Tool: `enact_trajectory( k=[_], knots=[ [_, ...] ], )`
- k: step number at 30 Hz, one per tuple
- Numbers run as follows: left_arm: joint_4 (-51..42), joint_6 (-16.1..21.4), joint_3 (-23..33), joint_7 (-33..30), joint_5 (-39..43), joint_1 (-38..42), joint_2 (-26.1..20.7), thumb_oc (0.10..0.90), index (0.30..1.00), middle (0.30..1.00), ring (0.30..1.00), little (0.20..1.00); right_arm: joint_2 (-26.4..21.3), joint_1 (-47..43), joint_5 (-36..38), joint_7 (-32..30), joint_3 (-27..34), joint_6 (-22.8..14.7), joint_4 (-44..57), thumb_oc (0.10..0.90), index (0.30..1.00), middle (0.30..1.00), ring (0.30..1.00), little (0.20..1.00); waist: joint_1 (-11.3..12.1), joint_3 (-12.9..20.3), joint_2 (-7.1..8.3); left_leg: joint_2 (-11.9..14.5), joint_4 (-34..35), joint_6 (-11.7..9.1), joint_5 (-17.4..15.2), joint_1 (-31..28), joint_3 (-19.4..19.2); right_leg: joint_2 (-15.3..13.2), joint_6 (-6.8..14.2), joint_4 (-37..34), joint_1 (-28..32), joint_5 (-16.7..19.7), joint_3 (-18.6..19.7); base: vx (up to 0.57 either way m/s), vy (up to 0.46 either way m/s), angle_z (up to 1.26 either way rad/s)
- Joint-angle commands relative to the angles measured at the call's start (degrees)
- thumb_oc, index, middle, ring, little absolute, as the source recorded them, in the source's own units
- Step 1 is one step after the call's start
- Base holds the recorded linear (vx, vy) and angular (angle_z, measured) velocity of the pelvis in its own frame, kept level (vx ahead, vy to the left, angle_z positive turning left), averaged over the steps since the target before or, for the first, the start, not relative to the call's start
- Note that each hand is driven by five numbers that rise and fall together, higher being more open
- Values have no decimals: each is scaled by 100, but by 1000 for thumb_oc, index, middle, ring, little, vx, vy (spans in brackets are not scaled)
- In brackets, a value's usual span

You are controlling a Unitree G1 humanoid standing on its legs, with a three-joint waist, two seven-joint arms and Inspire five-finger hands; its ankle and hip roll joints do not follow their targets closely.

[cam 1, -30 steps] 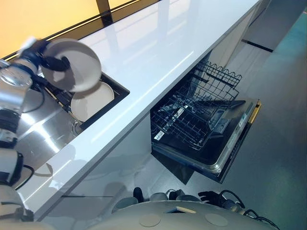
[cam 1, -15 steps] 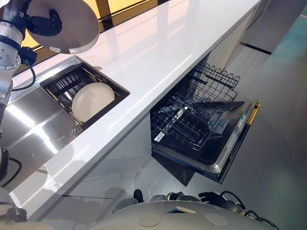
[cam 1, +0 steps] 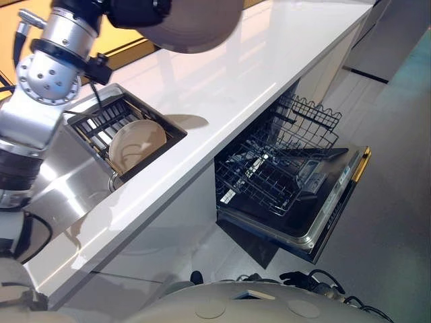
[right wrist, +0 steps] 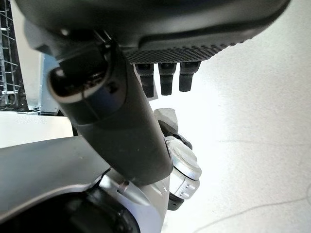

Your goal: Pick up plates and place into dishwasher.

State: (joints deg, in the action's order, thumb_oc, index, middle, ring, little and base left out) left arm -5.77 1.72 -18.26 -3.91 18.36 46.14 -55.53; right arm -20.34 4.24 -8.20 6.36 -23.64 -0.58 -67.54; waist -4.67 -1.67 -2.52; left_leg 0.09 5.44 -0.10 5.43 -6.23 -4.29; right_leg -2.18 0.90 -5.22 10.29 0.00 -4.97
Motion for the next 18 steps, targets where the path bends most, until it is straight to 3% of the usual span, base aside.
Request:
enact_trajectory(
  k=[1,7,11,17,18],
  knots=[
    [274,332,148,36,11,1199,14,100,300,300,300,200,298,-335,146,58,-194,-268,24,800,900,900,900,900,41,81,-53,-205,-44,27,-637,-186,-158,129,260,291,-274,-46,-18,0,0,0],
    [126,511,-382,418,-898,1294,467,100,300,300,300,200,352,-361,208,5,-229,-355,-43,800,900,900,900,900,-63,64,-43,-206,-44,48,-624,-171,-226,136,266,315,-315,-26,16,-10,-26,-1],
    [-138,398,-840,533,-1590,1416,885,100,300,300,300,200,437,-375,370,-56,-270,-384,-93,800,900,900,900,900,-134,48,-12,-208,-44,69,-636,-153,-251,134,286,320,-334,-20,48,-14,-65,-3],
    [-90,242,-1142,398,-1787,1411,1195,100,300,300,300,200,488,-365,395,-113,-323,-349,-99,800,900,900,900,900,-199,7,-2,-210,-44,71,-637,-140,-268,149,292,234,-332,42,98,-16,-29,-2],
    [-24,244,-1224,339,-1639,1381,1263,100,300,300,300,200,464,-363,436,-244,-351,-488,-57,800,900,900,900,900,-207,-7,0,-205,-44,67,-624,-132,-269,155,289,222,-335,60,103,-15,-24,-3]
  ],
)
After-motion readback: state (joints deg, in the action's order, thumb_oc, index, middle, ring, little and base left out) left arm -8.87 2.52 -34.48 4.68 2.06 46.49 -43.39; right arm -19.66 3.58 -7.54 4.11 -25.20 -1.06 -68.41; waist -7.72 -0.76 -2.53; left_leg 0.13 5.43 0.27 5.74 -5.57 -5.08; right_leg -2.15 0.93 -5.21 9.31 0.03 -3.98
